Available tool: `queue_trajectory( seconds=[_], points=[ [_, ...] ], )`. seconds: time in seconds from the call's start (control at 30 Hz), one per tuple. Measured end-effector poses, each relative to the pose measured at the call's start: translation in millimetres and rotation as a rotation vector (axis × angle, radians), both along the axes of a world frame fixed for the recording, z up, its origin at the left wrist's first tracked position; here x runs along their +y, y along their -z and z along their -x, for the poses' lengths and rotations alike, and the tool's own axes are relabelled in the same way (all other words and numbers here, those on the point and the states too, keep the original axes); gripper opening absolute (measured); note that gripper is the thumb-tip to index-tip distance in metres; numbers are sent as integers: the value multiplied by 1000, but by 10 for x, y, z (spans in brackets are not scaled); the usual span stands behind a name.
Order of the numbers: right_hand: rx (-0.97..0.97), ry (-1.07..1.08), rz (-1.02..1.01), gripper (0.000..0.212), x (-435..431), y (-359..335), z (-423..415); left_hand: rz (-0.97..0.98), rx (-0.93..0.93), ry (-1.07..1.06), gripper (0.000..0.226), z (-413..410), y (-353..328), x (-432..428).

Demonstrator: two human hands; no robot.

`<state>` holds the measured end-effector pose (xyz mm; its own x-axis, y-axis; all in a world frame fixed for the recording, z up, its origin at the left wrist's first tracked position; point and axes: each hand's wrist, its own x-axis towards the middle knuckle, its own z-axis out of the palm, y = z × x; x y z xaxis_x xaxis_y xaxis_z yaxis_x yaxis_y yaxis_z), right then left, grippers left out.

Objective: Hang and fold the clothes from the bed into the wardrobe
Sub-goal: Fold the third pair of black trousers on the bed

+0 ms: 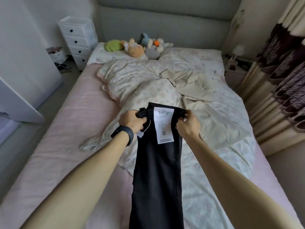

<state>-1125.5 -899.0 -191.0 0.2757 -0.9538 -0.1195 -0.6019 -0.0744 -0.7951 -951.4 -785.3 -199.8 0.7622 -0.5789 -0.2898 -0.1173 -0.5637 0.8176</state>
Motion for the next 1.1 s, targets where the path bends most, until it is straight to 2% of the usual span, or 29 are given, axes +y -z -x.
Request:
queue_trajectory(
  seconds=[0.1, 0.27, 0.37, 0.47, 0.63, 0.77, 0.9, 0.97, 1.1],
  points=[
    [-18, -10, -3, 34, -300, 272, -171, 5, -5, -6, 16, -172, 222, -309],
    [-80, -27, -12, 33, -779, 732, -488, 26, -5, -4, 12, -478, 611, -754],
    [-110, -70, -5, 46, -913, 1026, -577, 57, -48, -1, 11, -569, 920, -892],
    [-59, -197, -108, 69, -745, 1531, -503, -24, -106, 129, 57, -505, 1406, -786],
    [177, -375, -149, 60, -106, 2469, -15, -278, -152, 390, 53, -126, 2320, -218],
    [382, -483, -22, 56, 750, 2992, 505, -335, -203, 408, 57, 370, 2874, 585],
    [449, -499, 113, 59, 1768, 3170, 1118, -344, -233, 413, 68, 1020, 3143, 1533],
    [463, -458, 81, 61, 2316, 3191, 1454, -383, -256, 449, 71, 1385, 3202, 2052],
    [528, -412, -15, 68, 3371, 3169, 2187, -482, -242, 466, 57, 2140, 3191, 3098]
  ],
)
